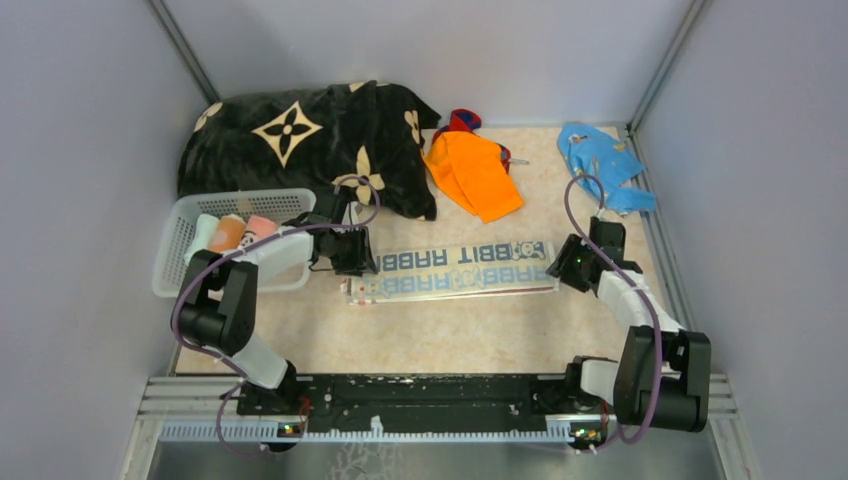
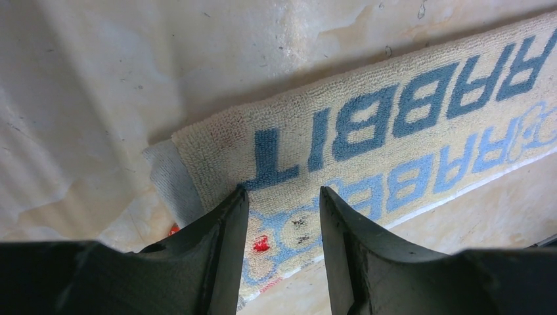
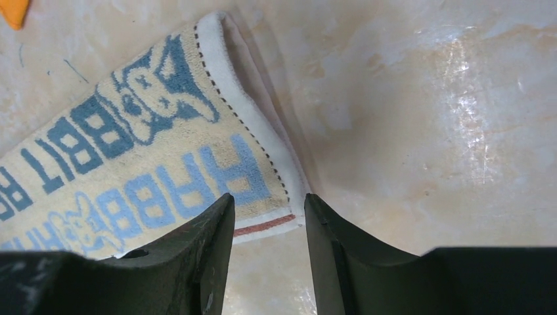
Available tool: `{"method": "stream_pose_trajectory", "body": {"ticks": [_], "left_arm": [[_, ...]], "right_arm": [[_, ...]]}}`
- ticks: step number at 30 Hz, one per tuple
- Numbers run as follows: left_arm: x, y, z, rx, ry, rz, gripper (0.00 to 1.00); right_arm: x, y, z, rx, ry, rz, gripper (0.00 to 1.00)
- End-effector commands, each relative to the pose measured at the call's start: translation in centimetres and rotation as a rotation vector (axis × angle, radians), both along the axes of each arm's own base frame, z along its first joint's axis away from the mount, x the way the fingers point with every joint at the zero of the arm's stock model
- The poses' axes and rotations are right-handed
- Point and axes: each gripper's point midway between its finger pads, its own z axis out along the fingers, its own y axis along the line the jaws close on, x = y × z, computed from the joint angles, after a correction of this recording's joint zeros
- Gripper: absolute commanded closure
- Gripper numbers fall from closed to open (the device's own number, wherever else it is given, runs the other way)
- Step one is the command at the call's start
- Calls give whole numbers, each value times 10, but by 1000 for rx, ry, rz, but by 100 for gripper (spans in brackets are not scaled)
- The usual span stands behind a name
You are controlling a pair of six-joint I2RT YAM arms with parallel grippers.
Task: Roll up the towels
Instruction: Fold the towel at the center of the board.
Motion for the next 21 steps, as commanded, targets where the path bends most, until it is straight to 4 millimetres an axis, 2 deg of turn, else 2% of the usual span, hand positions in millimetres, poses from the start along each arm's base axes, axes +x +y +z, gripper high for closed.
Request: {"method": "stream_pose_trajectory", "body": {"ticks": [1,7,16,21], "left_arm": [[-2,0,-7,-1,3,-3,49],[-2,-1,-10,-1,10,-3,49],[-5,0,-13,-1,18,-2,49],[-5,1,-14,2,20,0,49]], "right_arm": [[3,-15,-2,-65,-8,-33,56],[7,-11,-8,-49,-2,-12,67],[6,-10,-10,-45,4,-2,72],[8,-9,0,-41,-10,5,93]]}}
